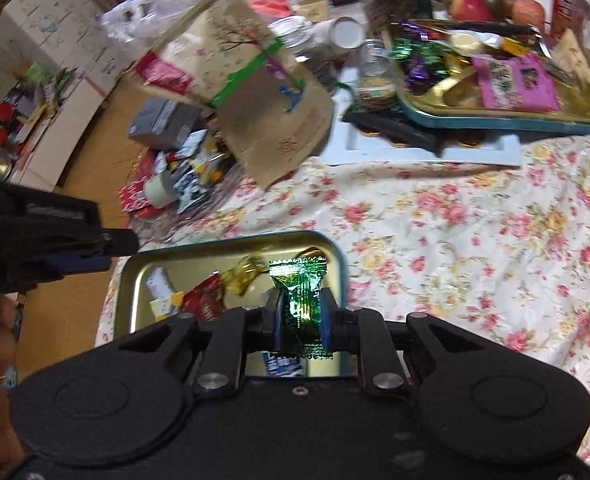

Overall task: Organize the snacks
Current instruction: 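Carry both candies over the gold tray and open the left gripper, then open the right gripper to drop the green candy into the gold tray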

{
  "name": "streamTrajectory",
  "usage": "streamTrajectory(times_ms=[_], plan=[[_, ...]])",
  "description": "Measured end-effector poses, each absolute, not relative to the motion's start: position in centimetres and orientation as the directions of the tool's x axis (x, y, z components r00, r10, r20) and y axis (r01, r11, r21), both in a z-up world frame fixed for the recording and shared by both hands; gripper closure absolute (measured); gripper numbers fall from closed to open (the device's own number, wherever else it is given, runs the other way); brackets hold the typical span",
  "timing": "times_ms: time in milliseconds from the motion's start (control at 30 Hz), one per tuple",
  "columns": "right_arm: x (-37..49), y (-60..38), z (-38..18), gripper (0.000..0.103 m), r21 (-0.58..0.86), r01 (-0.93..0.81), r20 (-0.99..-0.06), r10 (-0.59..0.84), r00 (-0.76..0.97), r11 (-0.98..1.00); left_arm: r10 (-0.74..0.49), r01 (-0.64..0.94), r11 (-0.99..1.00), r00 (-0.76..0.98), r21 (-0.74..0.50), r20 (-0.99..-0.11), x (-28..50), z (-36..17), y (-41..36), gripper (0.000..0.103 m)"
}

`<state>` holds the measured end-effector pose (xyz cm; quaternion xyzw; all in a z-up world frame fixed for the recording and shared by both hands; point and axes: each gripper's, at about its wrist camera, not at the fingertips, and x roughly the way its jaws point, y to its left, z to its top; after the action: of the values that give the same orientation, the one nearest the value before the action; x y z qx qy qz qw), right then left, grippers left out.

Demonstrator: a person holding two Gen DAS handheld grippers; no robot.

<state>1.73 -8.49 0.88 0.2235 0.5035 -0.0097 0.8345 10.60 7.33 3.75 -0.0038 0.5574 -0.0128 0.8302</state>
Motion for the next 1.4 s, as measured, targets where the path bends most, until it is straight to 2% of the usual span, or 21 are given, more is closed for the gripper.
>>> streamTrajectory(times_ms=[233, 533, 600, 667, 733, 833, 1100, 1400], plan=[[2.3, -4.0, 1.8, 0.083, 0.347, 0.066, -0.807, 0.262, 0.529, 0.936, 0.035, -0.034, 0.999, 0.419, 0.023, -0.907, 10.2, 4.4, 8.7, 0.064], [2.6, -1.7, 1.8, 0.083, 0.324, -0.013, -0.795, 0.280, 0.538, 0.946, 0.085, -0.008, 0.996, 0.451, 0.091, -0.889, 9.0, 3.8, 11.0, 0.063], [2.8, -1.4, 1.7, 0.080, 0.328, -0.030, -0.788, 0.291, 0.542, 0.944, 0.085, -0.019, 0.996, 0.440, 0.086, -0.894, 8.7, 3.5, 12.0, 0.063], [2.7, -0.8, 1.8, 0.071, 0.315, -0.045, -0.783, 0.287, 0.551, 0.948, 0.085, -0.033, 0.996, 0.431, 0.079, -0.898, 8.7, 3.4, 12.8, 0.063], [2.6, -0.3, 1.7, 0.068, 0.293, -0.062, -0.786, 0.277, 0.553, 0.954, 0.089, -0.047, 0.996, 0.428, 0.076, -0.900, 8.5, 3.3, 13.6, 0.063], [2.3, 0.3, 1.4, 0.062, 0.258, -0.065, -0.802, 0.252, 0.542, 0.964, 0.094, -0.053, 0.995, 0.429, 0.079, -0.898, 8.1, 3.1, 14.2, 0.063], [1.1, -0.7, -0.1, 0.061, 0.182, -0.014, -0.853, 0.165, 0.495, 0.983, 0.103, -0.025, 0.994, 0.433, 0.103, -0.895, 6.8, 2.1, 13.7, 0.063], [-0.9, -3.3, 0.1, 0.061, 0.168, 0.047, -0.864, 0.124, 0.489, 0.985, 0.113, 0.037, 0.989, 0.420, 0.141, -0.900, 4.7, -0.3, 10.8, 0.063]])
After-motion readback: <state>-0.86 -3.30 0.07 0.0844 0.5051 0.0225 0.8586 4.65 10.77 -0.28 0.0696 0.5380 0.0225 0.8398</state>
